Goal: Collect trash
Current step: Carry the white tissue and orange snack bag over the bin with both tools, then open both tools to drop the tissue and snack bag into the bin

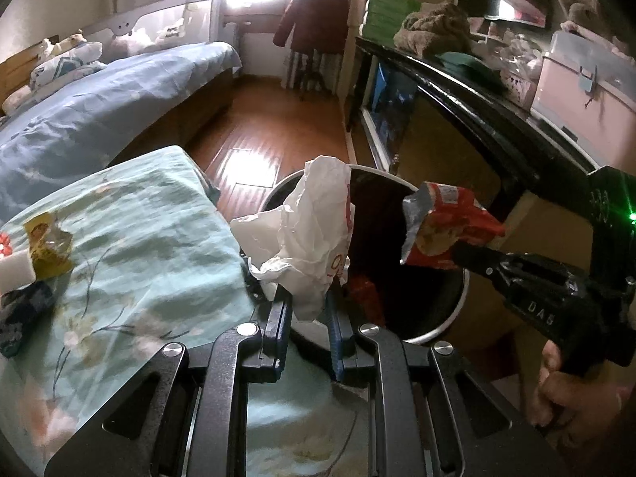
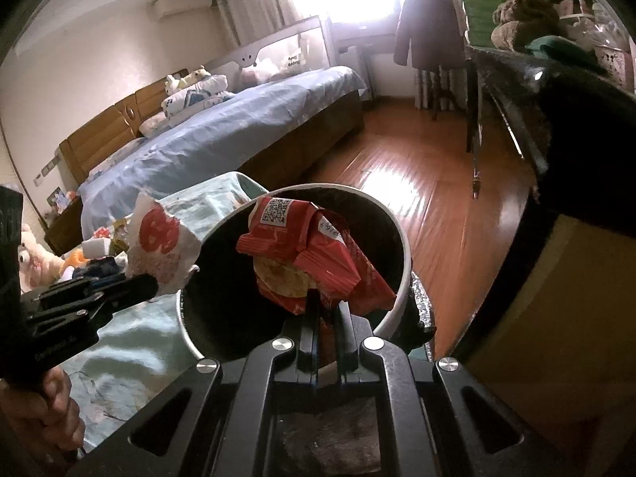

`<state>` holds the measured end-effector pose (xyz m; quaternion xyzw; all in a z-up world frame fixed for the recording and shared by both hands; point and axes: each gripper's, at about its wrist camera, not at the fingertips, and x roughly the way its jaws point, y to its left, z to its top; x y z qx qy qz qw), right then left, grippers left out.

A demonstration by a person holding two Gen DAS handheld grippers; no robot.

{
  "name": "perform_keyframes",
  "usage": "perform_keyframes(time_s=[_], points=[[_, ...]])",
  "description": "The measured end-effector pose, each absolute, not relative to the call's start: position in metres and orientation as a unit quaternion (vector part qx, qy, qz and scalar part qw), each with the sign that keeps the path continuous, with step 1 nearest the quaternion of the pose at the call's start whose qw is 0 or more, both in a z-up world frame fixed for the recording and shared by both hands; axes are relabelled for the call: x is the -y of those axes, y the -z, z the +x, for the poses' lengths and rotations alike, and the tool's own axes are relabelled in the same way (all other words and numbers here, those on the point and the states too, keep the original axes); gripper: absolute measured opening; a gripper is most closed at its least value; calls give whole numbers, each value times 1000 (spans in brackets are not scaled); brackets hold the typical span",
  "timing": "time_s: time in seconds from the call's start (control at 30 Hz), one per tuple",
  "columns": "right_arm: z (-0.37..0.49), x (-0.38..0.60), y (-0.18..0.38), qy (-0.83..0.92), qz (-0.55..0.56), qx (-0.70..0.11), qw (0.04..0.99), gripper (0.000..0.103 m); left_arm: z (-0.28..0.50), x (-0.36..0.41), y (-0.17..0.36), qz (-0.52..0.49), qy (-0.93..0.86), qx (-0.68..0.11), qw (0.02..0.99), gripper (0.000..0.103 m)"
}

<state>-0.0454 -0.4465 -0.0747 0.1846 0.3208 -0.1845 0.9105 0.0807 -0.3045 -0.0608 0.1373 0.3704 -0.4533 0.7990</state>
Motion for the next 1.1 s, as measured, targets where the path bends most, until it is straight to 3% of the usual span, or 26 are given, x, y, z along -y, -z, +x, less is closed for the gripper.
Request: perform_keyframes(time_s=[0.47, 0.7, 0.83, 1.1], points=[[-36, 457, 79, 184, 189, -335, 905, 6, 92, 321, 73, 143, 462, -393, 782, 17], [-38, 462, 81, 181, 207, -334, 902, 15, 94, 322, 70, 134, 464, -392, 783, 39], [-41, 464, 80, 181, 213, -328, 902, 35, 94, 319, 68, 127, 462, -391, 786, 42], [-41, 460, 75, 176, 211, -324, 905, 40, 95, 296, 69, 111, 443, -392, 799, 50]])
